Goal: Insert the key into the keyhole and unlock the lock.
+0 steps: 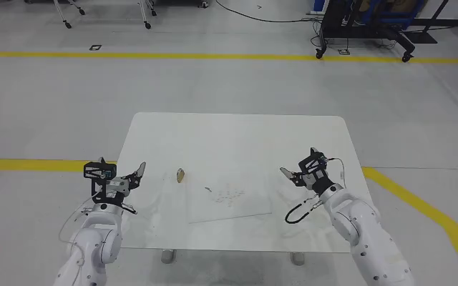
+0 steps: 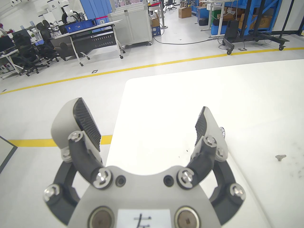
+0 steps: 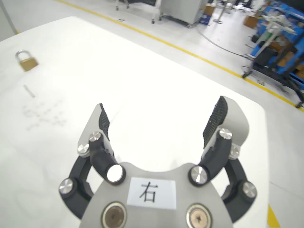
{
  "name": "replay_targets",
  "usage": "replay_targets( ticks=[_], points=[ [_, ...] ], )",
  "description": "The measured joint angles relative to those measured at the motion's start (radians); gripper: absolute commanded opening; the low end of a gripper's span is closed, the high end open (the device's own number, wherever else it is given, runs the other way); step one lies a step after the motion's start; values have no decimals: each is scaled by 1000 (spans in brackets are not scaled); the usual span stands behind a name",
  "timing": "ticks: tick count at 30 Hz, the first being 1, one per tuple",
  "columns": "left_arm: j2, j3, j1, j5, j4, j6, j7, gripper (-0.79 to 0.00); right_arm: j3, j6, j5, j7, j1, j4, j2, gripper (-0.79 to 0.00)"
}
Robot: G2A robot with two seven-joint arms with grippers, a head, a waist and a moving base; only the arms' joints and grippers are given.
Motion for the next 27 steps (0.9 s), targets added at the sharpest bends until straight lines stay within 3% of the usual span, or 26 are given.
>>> replay_targets(
  ticks=[4,16,27],
  points=[
    [0,0,0,0,0,0,0,0,-39,-125,56,30,72,71,-1,0],
    [0,0,0,0,0,0,0,0,-54,-146,66,26,83,73,-1,0],
    [0,0,0,0,0,0,0,0,-375,-585,19,22,386,343,-44,0]
  ],
)
